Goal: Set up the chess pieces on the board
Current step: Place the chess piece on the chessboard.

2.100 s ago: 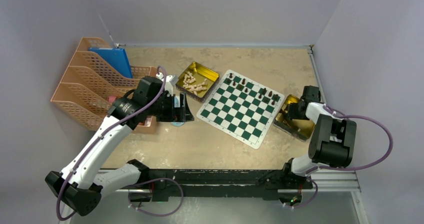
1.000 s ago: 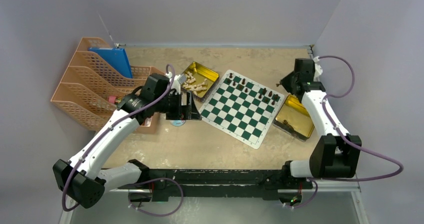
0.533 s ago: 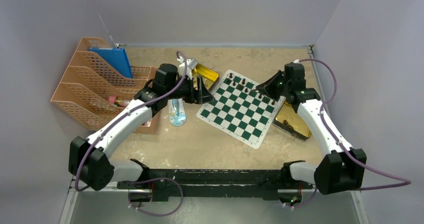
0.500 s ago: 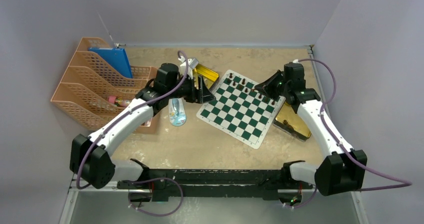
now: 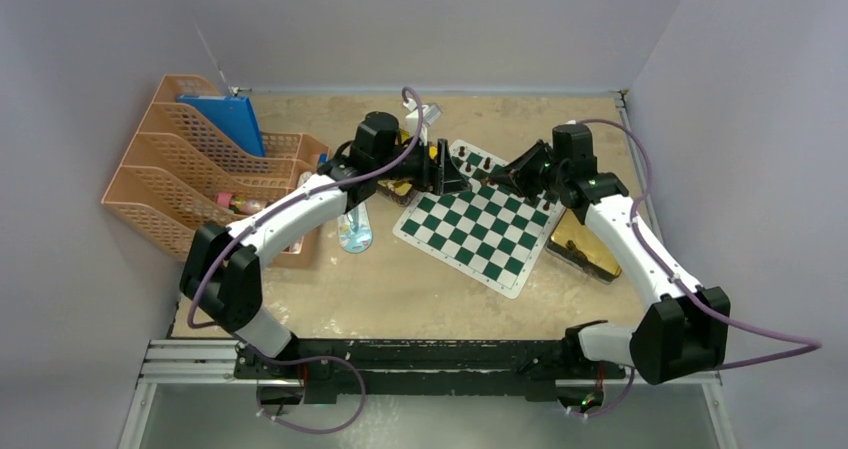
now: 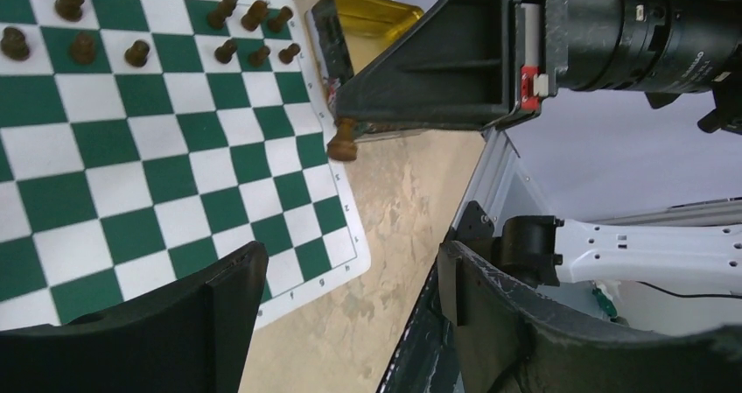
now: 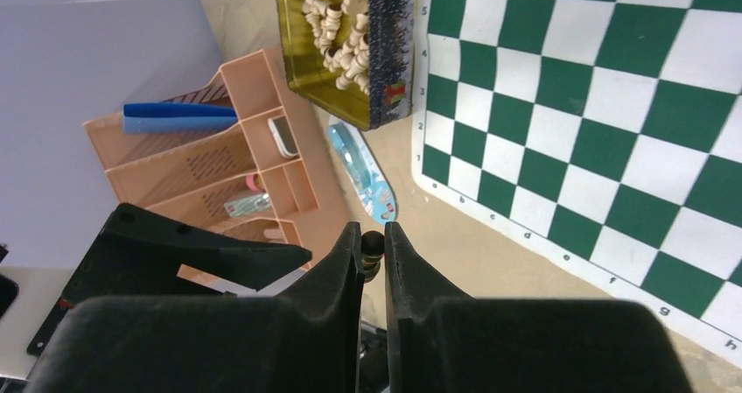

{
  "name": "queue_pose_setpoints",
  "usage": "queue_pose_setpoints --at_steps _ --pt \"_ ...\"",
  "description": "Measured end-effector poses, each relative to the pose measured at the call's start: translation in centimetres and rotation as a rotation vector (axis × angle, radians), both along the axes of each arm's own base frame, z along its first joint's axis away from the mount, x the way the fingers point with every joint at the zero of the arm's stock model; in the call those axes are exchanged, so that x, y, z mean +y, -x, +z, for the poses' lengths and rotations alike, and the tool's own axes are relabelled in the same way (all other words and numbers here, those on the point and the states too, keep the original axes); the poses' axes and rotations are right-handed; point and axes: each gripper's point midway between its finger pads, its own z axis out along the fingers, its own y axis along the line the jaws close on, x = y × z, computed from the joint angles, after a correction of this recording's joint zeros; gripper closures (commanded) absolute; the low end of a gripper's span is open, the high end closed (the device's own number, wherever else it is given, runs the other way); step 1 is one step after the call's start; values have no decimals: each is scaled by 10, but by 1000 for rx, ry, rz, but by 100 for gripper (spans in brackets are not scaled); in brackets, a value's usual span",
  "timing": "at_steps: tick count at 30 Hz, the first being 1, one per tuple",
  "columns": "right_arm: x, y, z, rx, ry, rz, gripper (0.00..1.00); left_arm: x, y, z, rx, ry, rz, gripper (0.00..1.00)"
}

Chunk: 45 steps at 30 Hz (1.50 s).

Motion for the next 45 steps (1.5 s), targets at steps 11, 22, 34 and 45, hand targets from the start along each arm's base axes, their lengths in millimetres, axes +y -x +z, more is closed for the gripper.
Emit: queue_pose_setpoints --at_steps 11,22,34,45 --pt "18 -1 18 -29 -45 21 94 -21 -8 -7 11 15 -38 35" --pt "18 4 33 -55 -71 12 94 -27 -12 0 -1 27 -51 43" --pt "25 9 35 -49 -81 25 94 -34 -15 -5 12 33 -76 58" --pt "27 10 36 -75 -66 59 88 -37 -8 -3 6 41 -118 91"
